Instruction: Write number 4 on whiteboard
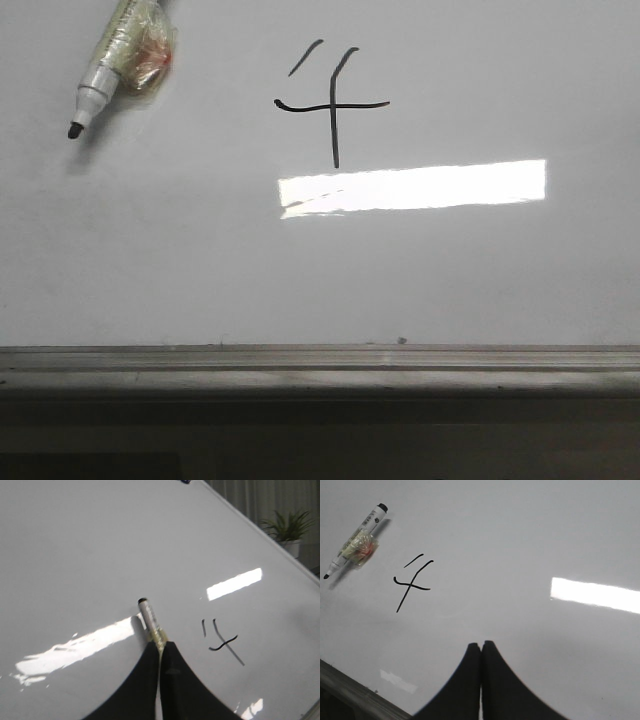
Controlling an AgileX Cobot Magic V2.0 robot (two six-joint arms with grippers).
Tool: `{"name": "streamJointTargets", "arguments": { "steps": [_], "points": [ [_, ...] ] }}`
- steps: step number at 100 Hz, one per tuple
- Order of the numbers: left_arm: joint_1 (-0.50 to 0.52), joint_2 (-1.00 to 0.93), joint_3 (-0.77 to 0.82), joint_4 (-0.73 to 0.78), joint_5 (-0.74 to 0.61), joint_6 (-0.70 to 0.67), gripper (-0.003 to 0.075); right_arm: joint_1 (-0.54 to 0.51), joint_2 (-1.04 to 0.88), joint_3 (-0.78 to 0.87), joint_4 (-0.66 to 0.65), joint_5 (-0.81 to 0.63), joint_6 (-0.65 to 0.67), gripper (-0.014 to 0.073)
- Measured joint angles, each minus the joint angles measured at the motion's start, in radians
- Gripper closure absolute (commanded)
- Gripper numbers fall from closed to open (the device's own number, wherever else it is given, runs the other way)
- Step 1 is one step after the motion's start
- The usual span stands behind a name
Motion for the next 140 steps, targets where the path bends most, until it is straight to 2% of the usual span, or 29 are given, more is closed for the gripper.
{"name": "streamJointTargets", "arguments": {
  "steps": [7,29,50,81,140],
  "points": [
    [0.067,0.006,0.029,0.092,0.0,-0.101,0.0741,-0.002,0.0,0.0,0.0,0.0,0.0,0.0659],
    [0.322,0.011,0.122,0.219,-0.011,-0.24,0.0741,-0.002,0.0,0.0,0.0,0.0,0.0,0.0659],
    [0.459,-0.042,0.22,0.298,-0.038,-0.322,0.0741,-0.002,0.0,0.0,0.0,0.0,0.0,0.0659],
    [0.559,-0.092,0.236,0.304,-0.038,-0.328,0.0741,-0.002,0.0,0.0,0.0,0.0,0.0,0.0659],
    [0.563,-0.092,0.236,0.284,-0.038,-0.33,0.0741,-0.002,0.0,0.0,0.0,0.0,0.0,0.0659]
  ]
}}
